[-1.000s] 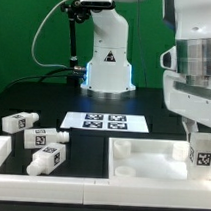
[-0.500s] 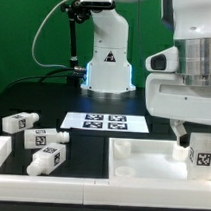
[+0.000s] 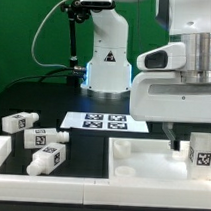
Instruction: Assemble one leg
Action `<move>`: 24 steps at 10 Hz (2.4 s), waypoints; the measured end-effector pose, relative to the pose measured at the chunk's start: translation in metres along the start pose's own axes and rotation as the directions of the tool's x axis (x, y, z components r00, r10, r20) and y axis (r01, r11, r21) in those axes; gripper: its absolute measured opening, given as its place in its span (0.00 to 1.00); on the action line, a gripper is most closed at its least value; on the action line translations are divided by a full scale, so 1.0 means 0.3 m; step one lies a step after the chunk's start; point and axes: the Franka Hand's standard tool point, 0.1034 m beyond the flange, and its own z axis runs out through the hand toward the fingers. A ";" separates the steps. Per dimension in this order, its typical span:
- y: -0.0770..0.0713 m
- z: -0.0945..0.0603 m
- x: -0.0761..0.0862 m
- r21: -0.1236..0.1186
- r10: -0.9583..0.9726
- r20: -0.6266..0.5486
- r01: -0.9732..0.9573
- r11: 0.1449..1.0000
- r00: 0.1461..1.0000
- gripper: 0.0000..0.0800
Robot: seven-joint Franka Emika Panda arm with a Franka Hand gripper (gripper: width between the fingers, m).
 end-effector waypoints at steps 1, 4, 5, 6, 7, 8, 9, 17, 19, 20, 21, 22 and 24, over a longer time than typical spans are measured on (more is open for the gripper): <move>0.000 0.000 0.000 0.000 0.033 0.000 -0.033 0.999 0.999 0.47; 0.004 0.001 0.000 -0.001 0.254 0.001 -0.254 0.967 0.967 0.36; 0.006 0.002 0.000 -0.002 0.304 0.001 -0.304 0.953 0.953 0.36; 0.008 0.003 -0.003 -0.009 0.438 0.004 -0.438 0.899 0.899 0.36; 0.012 0.003 -0.006 -0.018 0.575 0.004 -0.574 0.818 0.818 0.36; 0.014 0.004 -0.009 -0.025 0.704 0.005 -0.704 0.710 0.710 0.36; 0.016 0.004 -0.013 -0.023 0.807 0.006 -0.807 0.590 0.590 0.36; 0.035 -0.001 -0.023 -0.056 0.991 0.000 -0.989 -0.136 -0.137 0.36; 0.034 0.002 -0.024 -0.055 0.992 0.000 -0.991 -0.124 -0.124 0.47; 0.030 -0.006 -0.019 -0.052 0.994 0.003 -0.992 -0.111 -0.112 0.64; 0.007 -0.060 0.001 -0.034 0.997 0.023 -0.997 -0.074 -0.075 0.77; -0.013 -0.124 0.016 -0.013 0.997 0.044 -0.998 -0.058 -0.059 0.77; -0.016 -0.136 0.022 -0.007 0.997 0.049 -0.999 -0.054 -0.054 0.81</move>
Offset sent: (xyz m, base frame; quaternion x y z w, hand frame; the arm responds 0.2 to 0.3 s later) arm 0.0000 0.0000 0.0000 0.0000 0.0000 0.1938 0.9810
